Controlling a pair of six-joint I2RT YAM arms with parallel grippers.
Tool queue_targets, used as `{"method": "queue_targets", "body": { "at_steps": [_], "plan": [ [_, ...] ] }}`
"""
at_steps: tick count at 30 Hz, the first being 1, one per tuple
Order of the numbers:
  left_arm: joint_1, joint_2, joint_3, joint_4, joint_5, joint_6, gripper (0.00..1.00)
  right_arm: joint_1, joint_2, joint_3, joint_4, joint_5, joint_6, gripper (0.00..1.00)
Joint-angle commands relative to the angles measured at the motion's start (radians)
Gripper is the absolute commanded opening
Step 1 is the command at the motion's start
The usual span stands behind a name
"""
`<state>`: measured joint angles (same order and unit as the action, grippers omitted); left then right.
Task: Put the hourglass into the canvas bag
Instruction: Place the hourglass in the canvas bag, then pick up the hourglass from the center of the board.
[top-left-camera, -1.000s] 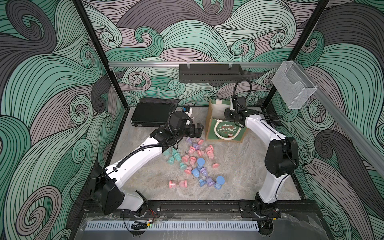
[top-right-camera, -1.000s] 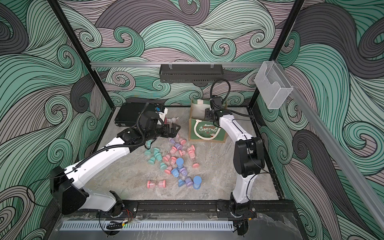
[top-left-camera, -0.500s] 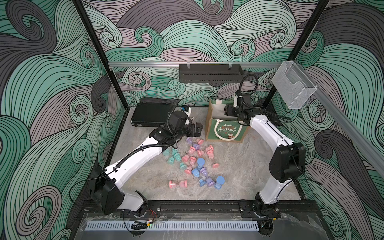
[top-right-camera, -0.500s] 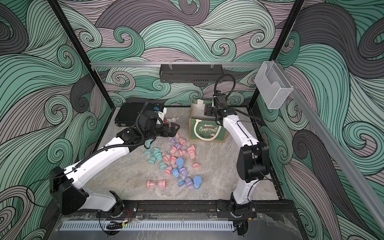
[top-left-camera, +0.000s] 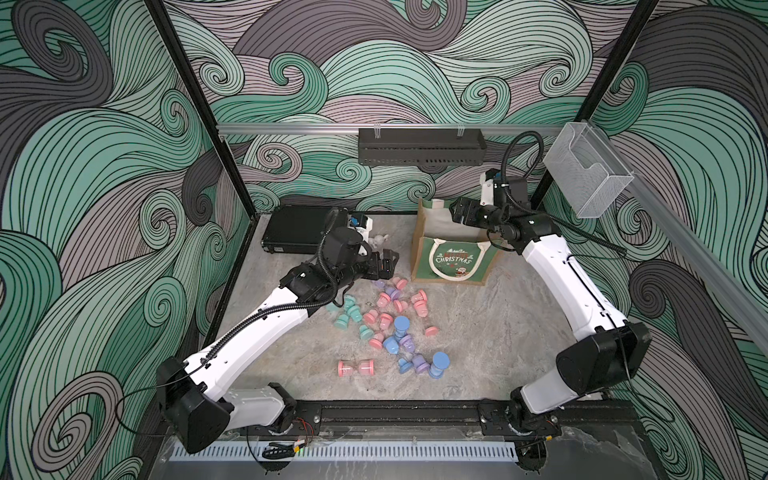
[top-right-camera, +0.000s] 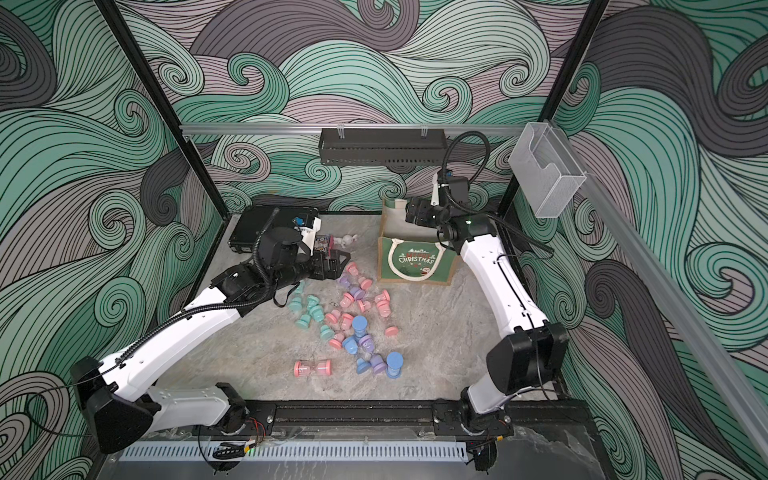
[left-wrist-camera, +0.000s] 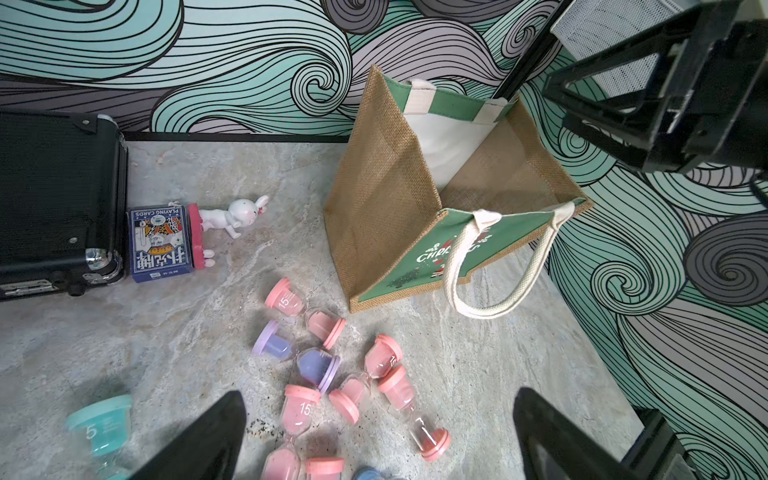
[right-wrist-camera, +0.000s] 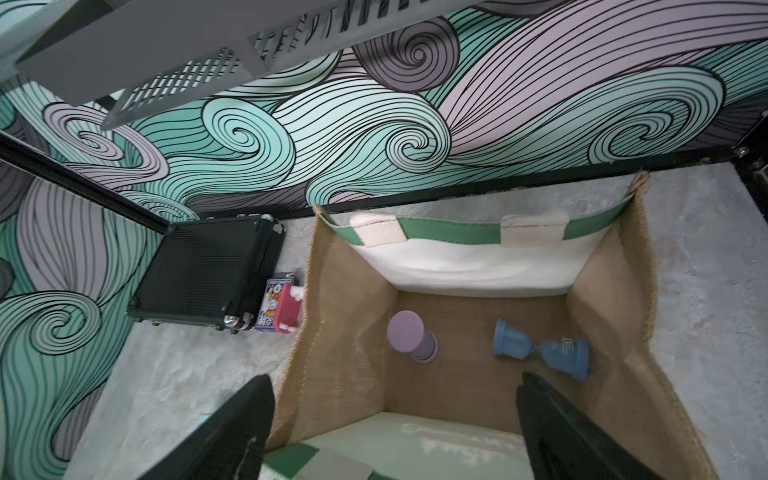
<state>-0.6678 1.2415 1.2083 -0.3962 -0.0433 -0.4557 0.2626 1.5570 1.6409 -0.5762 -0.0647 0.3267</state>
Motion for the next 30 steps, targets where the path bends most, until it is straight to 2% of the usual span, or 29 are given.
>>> {"method": "queue_targets", "body": {
  "at_steps": [1, 3, 9, 11, 13, 19, 21, 25, 30],
  "plan": [
    [0.007, -0.066, -0.026, -0.069, -0.028, -0.017, 0.99, 0.043, -0.058, 0.018, -0.140, -0.037, 0.039, 0.96],
    [0.008, -0.101, -0.049, -0.099, -0.049, -0.026, 0.99, 0.079, -0.095, -0.007, -0.171, -0.055, 0.036, 0.98],
    [0.008, -0.219, -0.142, -0.167, -0.070, -0.063, 0.99, 0.231, -0.217, -0.147, -0.228, -0.002, 0.036, 1.00],
    [0.009, -0.260, -0.176, -0.182, -0.067, -0.081, 0.99, 0.261, -0.253, -0.196, -0.227, -0.047, 0.043, 1.00],
    [0.008, -0.296, -0.205, -0.199, -0.060, -0.092, 0.99, 0.306, -0.293, -0.249, -0.228, -0.033, 0.045, 1.00],
    [0.008, -0.380, -0.266, -0.245, -0.037, -0.114, 0.99, 0.447, -0.393, -0.462, -0.120, -0.013, 0.053, 0.99],
    [0.008, -0.404, -0.293, -0.251, -0.040, -0.127, 0.99, 0.482, -0.399, -0.502, -0.106, -0.030, 0.050, 0.99],
    [0.008, -0.438, -0.336, -0.264, -0.058, -0.152, 0.99, 0.575, -0.435, -0.598, -0.045, 0.009, 0.080, 0.99],
    [0.008, -0.450, -0.366, -0.251, -0.057, -0.159, 0.99, 0.641, -0.430, -0.707, 0.033, 0.047, 0.116, 0.99]
  ]
}}
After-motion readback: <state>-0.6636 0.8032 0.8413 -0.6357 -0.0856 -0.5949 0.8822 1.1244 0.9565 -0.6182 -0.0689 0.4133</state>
